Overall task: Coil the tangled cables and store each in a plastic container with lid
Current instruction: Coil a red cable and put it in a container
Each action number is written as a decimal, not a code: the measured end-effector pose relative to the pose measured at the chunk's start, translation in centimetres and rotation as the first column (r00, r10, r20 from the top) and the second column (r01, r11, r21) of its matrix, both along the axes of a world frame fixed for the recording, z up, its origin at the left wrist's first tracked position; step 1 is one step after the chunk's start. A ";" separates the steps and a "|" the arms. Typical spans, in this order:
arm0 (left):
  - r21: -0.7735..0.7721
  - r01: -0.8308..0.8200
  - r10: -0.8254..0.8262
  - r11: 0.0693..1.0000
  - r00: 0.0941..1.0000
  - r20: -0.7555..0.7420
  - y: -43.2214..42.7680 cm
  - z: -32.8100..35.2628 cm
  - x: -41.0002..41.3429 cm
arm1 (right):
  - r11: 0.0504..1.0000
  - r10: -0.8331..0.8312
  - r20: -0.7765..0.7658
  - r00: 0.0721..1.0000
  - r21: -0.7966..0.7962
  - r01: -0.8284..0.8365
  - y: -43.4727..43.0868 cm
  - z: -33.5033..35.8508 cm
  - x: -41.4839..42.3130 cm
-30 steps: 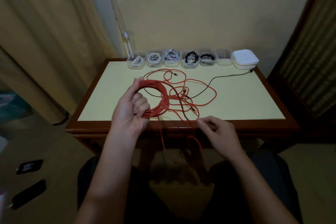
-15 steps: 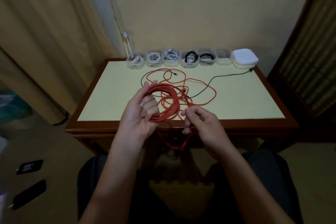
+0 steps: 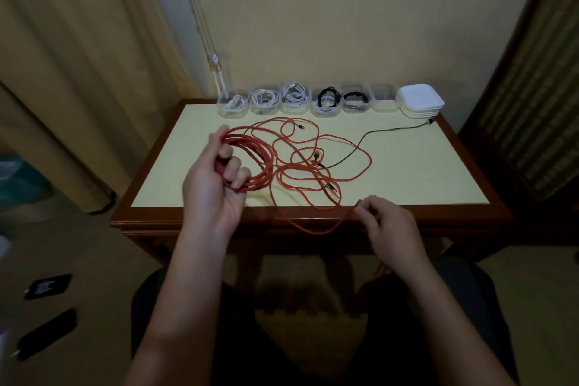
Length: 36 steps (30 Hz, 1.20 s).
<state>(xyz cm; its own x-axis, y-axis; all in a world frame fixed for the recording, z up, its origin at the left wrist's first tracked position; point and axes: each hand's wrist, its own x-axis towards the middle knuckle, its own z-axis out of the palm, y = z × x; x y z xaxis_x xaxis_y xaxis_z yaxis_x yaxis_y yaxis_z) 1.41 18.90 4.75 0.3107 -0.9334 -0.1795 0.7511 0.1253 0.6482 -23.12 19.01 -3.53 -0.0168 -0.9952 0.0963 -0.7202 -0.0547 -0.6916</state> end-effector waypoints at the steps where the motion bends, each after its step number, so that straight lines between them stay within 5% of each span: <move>1: 0.011 -0.006 0.004 1.000 0.994 0.113 0.1 0.1 -0.8 | 0.999 0.039 -0.075 0.996 -0.033 -0.041 0.0 0.3 0.3; 7: 0.025 0.038 -0.045 0.999 0.784 0.619 0.7 -0.3 -4.5 | 0.970 0.230 -0.444 0.866 0.035 -0.239 0.4 4.3 2.5; 11: 0.040 0.100 -0.093 0.994 0.600 0.795 0.7 -1.3 -5.0 | 0.925 0.351 -0.305 0.885 -0.032 -0.378 1.0 5.7 2.5; 16: 0.142 0.366 -0.314 0.920 0.467 0.827 1.2 -1.7 -5.5 | 0.880 0.310 -0.027 0.950 -0.371 -0.297 0.4 5.4 1.9; 21: 0.109 0.577 -0.559 0.810 0.700 0.444 1.1 -1.3 -6.4 | 0.906 0.211 0.184 0.960 -0.404 -0.122 0.0 5.4 1.4; 26: 0.026 0.625 -0.617 0.780 0.762 0.198 0.9 -1.0 -6.2 | 0.963 0.086 0.082 0.993 -0.263 -0.062 -0.1 5.1 1.3; 30: 0.001 0.635 -0.635 0.773 0.772 -0.018 0.6 -1.3 -6.1 | 0.956 0.236 0.317 0.919 -0.243 -0.162 0.2 5.1 1.8; 34: 0.033 0.618 -0.619 0.785 0.783 0.067 0.8 -1.6 -6.7 | 0.948 0.256 0.292 0.922 -0.264 -0.180 0.3 4.9 2.8; 36: 0.097 0.518 -0.520 0.850 0.797 0.306 0.9 -1.9 -7.0 | 0.954 0.219 0.258 0.941 -0.259 -0.151 0.1 4.8 2.9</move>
<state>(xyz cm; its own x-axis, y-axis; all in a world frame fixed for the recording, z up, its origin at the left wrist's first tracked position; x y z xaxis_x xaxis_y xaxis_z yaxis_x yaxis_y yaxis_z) -5.60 19.85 2.83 -0.1796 -0.9697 -0.1653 0.4625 -0.2316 0.8558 -20.26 19.14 1.32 0.1049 -0.9336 0.3426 -0.4599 -0.3510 -0.8157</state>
